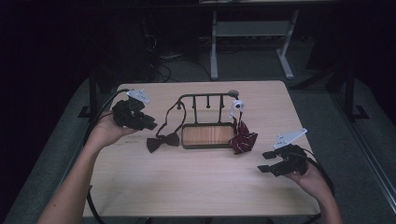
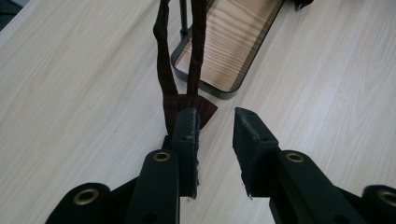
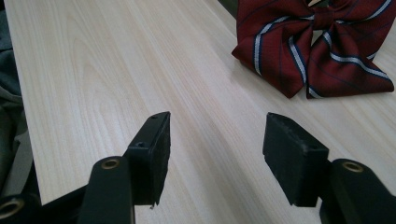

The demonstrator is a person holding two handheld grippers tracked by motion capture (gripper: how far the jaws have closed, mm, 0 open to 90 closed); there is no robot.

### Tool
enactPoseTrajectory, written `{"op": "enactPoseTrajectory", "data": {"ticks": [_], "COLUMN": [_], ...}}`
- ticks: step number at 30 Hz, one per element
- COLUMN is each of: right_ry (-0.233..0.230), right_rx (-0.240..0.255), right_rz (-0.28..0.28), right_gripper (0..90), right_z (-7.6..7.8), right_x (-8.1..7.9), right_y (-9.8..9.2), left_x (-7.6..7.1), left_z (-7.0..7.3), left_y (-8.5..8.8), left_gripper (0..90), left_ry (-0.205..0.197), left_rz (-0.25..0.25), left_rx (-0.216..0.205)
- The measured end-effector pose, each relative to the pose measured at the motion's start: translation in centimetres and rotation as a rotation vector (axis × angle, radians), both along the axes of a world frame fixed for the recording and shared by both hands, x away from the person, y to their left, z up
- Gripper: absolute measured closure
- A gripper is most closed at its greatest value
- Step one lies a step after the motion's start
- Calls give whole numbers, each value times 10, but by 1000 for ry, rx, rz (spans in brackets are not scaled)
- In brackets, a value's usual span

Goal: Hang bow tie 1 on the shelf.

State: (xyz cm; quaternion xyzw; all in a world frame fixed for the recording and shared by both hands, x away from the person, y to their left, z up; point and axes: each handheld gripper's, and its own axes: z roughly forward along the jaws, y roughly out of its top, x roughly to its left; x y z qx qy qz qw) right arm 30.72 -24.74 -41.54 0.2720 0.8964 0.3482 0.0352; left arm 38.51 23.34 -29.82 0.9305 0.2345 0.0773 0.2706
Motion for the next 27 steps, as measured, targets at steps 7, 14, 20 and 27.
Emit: {"op": "enactPoseTrajectory", "data": {"ticks": [7, 14, 20, 27], "right_ry": [-2, 12, 17, 20], "right_rx": [-4, -10, -16, -17], "right_rz": [-5, -14, -18, -27], "right_gripper": [402, 390, 381, 373], "right_z": [-2, -6, -8, -8], "right_x": [0, 0, 1, 1], "right_y": [-1, -1, -1, -1], "left_x": [-7, -15, -20, -26], "left_z": [-7, -13, -16, -22], "left_y": [3, 5, 7, 11], "left_gripper": [679, 660, 637, 615], "left_ry": [-8, -11, -16, -13], "left_rz": [3, -4, -2, -1], "left_rx": [-12, -15, -22, -31]}}
